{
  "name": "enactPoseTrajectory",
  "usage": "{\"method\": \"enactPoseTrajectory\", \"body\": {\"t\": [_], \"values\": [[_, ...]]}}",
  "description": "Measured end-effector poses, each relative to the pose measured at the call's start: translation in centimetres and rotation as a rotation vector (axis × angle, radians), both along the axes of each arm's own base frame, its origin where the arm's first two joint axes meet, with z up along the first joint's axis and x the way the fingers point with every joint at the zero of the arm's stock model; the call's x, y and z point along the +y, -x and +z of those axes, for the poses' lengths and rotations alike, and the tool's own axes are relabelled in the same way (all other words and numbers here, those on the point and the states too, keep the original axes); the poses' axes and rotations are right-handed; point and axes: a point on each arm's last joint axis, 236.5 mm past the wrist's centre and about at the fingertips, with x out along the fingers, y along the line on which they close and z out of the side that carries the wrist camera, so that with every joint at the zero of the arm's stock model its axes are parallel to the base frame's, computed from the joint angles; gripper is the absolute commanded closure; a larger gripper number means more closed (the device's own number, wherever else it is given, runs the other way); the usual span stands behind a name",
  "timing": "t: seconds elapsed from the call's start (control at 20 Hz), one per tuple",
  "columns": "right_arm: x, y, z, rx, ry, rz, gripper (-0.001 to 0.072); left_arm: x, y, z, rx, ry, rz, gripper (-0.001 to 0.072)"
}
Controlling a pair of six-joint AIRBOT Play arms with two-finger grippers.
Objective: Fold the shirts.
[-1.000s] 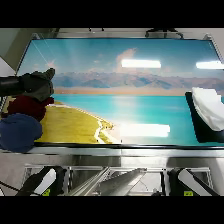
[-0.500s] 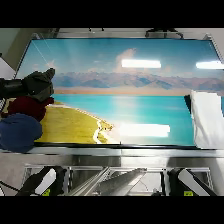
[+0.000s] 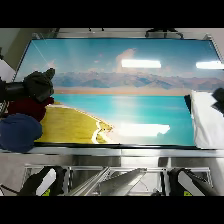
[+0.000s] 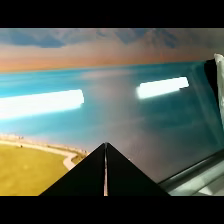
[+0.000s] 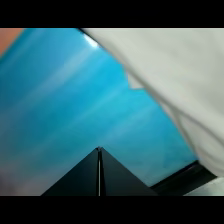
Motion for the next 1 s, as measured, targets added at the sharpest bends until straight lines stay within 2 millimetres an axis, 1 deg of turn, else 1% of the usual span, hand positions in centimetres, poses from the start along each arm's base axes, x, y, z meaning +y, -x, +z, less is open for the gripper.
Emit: {"method": "enactPoseTrajectory", "body": {"t": [0.05,0.1,0.2,0.3,0.35,0.45,0.55,0.7,1.0], "values": [[2.9,-0.2,-0.3,0.001,-0.008,0.087,0.0689,-0.6,1.0,-0.7,0.014,-0.001,-0.011,0.0693],[5.8,0.0,-1.0,0.011,-0.018,0.172,0.0690,-1.1,2.2,-1.5,0.033,-0.002,-0.017,0.0693],[11.7,1.6,-3.2,0.056,-0.038,0.345,0.0690,-2.4,5.2,-3.9,0.098,-0.004,-0.028,0.0693],[16.0,3.7,-5.7,0.100,-0.049,0.475,0.0690,-3.7,8.0,-6.3,0.157,-0.003,-0.041,0.0693],[17.5,4.4,-6.7,0.112,-0.053,0.519,0.0690,-4.2,9.3,-7.4,0.179,-0.006,-0.045,0.0693],[19.2,5.3,-8.0,0.120,-0.053,0.572,0.0689,-4.9,11.0,-8.7,0.204,0.001,-0.040,0.0693],[20.1,5.7,-8.6,0.120,-0.051,0.601,0.0689,-5.2,12.0,-9.5,0.219,0.004,-0.029,0.0693],[20.7,6.1,-9.1,0.127,-0.050,0.622,0.0689,-5.4,12.6,-10.1,0.227,0.006,-0.020,0.0693],[21.0,6.3,-9.3,0.129,-0.053,0.631,0.0689,-5.4,12.9,-10.4,0.235,0.008,-0.009,0.0693]]}}
